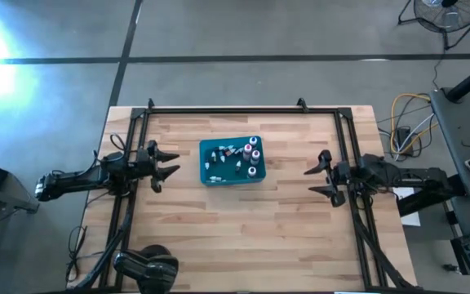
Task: Pick & Place food coloring
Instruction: Return to Home Position
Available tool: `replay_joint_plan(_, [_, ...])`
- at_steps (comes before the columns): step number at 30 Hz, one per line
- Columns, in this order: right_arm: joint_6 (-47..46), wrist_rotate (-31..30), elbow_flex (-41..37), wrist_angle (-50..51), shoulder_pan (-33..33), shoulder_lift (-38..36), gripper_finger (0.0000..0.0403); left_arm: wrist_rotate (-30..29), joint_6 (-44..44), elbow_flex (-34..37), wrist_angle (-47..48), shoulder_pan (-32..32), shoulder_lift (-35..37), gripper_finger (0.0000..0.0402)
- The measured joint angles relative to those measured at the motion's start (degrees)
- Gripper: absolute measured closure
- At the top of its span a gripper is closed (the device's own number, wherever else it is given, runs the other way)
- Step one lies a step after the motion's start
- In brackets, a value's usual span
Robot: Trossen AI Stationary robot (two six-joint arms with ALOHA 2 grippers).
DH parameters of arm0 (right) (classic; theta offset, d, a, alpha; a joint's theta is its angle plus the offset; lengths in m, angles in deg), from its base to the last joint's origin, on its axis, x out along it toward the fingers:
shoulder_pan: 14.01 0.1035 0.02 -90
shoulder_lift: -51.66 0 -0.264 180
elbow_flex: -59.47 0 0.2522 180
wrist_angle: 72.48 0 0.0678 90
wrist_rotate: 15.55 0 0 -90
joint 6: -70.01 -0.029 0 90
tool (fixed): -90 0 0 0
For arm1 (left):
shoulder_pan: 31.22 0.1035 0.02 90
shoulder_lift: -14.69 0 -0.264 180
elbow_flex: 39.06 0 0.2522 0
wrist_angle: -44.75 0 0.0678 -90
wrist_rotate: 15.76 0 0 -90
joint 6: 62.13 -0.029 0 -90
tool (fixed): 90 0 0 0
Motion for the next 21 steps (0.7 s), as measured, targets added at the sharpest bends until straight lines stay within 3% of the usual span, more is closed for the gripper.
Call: replay_joint_plan(21, [-2.4,0.1,0.0,0.0,0.0,0.7,0.0154,0.0,0.0,0.0,0.0,0.0,0.0,0.0226])
